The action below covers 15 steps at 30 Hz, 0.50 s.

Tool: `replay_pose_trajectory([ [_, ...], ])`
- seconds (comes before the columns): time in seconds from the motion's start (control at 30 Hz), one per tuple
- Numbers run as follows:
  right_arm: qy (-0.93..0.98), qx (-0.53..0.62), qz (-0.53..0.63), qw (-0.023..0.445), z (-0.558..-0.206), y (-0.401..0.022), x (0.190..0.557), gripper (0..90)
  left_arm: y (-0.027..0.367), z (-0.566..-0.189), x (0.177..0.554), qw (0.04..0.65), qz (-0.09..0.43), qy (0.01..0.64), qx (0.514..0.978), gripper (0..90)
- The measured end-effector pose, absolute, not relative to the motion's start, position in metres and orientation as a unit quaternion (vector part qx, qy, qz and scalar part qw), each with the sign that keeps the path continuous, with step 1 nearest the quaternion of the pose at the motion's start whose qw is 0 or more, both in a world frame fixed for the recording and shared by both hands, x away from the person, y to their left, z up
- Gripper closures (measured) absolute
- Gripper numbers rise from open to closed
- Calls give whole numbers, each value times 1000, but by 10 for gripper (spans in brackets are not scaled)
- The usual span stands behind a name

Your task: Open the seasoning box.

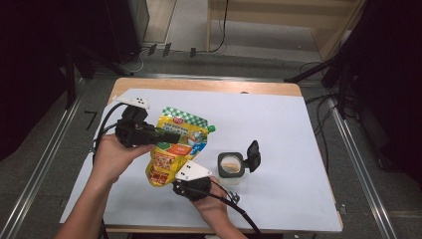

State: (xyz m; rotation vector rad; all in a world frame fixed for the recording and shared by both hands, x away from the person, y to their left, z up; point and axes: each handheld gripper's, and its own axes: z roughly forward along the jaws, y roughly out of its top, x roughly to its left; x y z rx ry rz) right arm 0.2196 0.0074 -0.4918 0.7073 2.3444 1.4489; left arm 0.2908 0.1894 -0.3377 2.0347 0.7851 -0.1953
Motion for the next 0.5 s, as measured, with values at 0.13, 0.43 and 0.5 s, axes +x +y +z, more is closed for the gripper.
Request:
replay_pose_trajectory([
  [0.13, 816, 248, 504, 135, -486, 3, 218, 636, 179, -342, 290, 451, -79, 309, 834, 845],
  [0.43, 829, 221, 504, 103, -473, 2, 202, 629, 161, -352, 288, 431, -88, 301, 846, 812],
  [0.5, 828, 223, 506, 98, -472, 2, 201, 629, 159, -353, 288, 429, -88, 299, 848, 804],
])
